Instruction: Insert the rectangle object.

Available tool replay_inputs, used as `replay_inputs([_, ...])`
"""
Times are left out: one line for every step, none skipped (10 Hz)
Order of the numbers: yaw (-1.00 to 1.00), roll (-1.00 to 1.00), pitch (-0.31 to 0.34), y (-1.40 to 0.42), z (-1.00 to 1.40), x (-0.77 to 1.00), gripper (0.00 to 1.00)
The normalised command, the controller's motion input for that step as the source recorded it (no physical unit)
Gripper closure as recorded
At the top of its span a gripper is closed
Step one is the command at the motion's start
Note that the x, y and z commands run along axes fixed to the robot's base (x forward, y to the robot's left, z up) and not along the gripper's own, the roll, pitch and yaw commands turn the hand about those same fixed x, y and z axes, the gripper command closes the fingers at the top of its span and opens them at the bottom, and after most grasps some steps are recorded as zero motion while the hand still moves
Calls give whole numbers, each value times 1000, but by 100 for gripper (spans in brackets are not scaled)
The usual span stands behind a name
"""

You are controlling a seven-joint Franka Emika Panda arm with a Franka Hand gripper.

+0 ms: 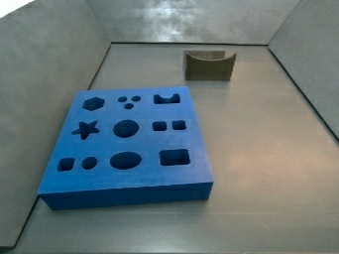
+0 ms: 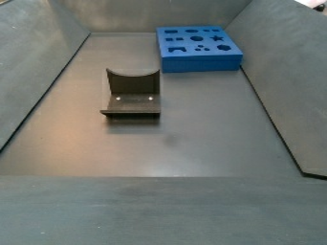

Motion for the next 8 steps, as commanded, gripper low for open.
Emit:
replay_inputs([-240,-361,206,1000,15,-419,100])
replay_inputs([-178,-312,98,878,8,-320,100])
replay_inputs([-128,-243,40,709,5,-218,100])
replay_inputs([-83,-182,16,446,1,-101,100])
replay_inputs([-60,-163,12,237,-2,-58,100])
replay_inputs([50,311,-23,-972,217,485,100])
replay_inputs([57,342,-19,-960,212,483,100])
replay_inputs([54,338,70,-574,95,388,100])
